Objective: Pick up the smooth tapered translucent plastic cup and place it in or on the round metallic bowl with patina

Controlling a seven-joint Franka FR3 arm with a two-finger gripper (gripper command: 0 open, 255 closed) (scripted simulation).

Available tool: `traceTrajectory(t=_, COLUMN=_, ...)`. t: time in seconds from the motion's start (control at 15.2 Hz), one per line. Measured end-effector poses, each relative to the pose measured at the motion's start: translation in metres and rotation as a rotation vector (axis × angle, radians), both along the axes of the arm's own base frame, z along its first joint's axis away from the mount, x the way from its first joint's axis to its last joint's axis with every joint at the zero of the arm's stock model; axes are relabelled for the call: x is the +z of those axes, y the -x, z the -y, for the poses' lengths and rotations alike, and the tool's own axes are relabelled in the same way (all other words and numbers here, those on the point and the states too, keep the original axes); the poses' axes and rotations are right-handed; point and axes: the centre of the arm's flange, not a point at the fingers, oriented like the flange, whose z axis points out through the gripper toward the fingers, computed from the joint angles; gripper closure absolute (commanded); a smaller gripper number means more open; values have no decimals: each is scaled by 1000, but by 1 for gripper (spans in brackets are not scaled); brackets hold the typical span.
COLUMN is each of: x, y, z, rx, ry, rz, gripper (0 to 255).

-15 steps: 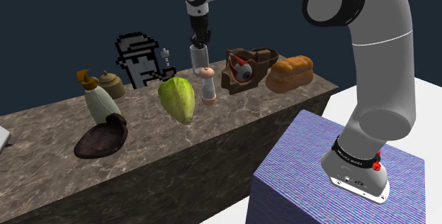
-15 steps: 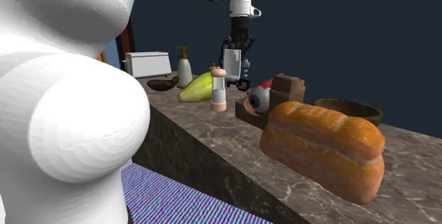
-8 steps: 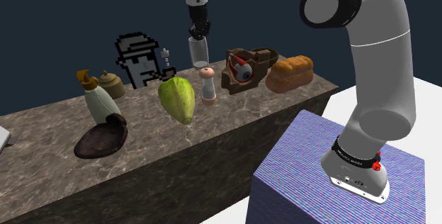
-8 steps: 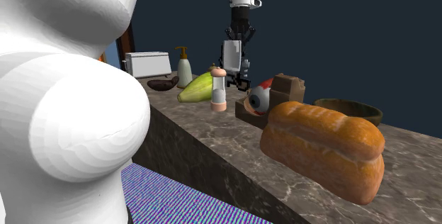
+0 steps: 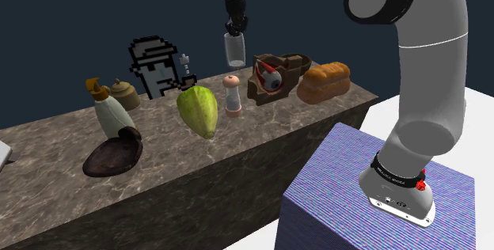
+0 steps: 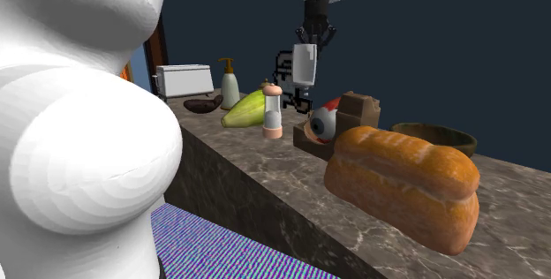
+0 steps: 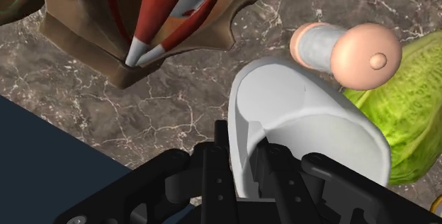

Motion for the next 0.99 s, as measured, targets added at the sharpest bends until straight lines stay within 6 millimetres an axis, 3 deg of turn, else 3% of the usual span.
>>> traceTrajectory(t=0.99, x=15, y=44, z=193, rx=-1, ry=0, rz=0, gripper=255)
